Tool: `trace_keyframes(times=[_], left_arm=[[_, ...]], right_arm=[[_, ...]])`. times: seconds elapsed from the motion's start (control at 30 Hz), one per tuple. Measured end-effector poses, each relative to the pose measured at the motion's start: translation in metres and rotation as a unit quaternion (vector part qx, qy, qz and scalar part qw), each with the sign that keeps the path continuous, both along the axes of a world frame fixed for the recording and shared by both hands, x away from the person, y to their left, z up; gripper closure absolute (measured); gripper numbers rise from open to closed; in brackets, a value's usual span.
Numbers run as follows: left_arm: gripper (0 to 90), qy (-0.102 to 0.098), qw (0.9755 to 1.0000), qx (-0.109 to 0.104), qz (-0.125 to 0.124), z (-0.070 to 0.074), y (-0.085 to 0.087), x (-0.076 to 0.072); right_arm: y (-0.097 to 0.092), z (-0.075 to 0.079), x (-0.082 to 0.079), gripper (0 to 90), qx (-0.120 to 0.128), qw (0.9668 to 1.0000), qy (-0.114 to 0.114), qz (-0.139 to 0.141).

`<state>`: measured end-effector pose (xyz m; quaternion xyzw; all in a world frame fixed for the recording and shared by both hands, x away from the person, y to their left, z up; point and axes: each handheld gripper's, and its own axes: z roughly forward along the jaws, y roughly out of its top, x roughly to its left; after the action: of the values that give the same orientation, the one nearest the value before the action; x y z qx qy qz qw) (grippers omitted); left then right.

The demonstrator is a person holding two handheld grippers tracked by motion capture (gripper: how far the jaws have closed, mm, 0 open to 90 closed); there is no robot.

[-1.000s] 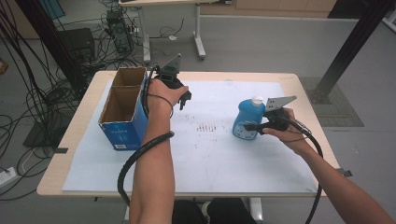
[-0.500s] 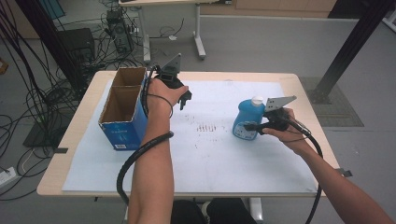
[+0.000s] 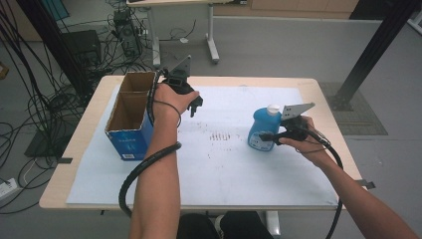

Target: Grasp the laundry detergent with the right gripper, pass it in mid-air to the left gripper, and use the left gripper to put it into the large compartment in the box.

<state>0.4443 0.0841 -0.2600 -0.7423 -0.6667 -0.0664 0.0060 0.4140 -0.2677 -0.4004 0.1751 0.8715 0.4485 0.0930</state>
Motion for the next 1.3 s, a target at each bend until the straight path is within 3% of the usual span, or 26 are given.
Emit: trace_keyframes(times=[0.37,0.47,0.57,0.73,0.93,1.03,1.3], left_arm=[[5.9,-0.011,0.9999,-0.01,-0.007,0.015,0.002,-0.01],[5.7,-0.009,0.9996,-0.012,-0.024,0.019,0.002,-0.012],[5.6,-0.012,0.9992,-0.014,-0.035,0.023,0.003,-0.014],[5.6,-0.016,0.9983,-0.019,-0.053,0.033,0.002,-0.016],[5.7,-0.02,0.9965,-0.023,-0.078,0.048,0.001,-0.019],[5.7,-0.023,0.9953,-0.024,-0.09,0.057,0.001,-0.019],[5.8,-0.027,0.992,-0.044,-0.115,0.083,0.011,-0.019]], right_arm=[[-0.001,0.014,-0.007,44.0,0.0,0.9999,0.009,-0.013],[-0.003,0.017,-0.008,44.0,0.005,0.9997,0.016,-0.017],[-0.004,0.024,-0.008,44.1,0.011,0.999,0.041,-0.016],[0.0,0.036,-0.009,44.1,0.0,0.999,0.041,-0.019],[0.01,0.058,-0.004,44.1,0.022,0.9981,0.055,-0.014],[0.02,0.069,-0.001,44.1,0.017,0.9986,0.049,-0.003],[0.043,0.091,0.013,44.1,0.011,0.998,0.061,0.014]])
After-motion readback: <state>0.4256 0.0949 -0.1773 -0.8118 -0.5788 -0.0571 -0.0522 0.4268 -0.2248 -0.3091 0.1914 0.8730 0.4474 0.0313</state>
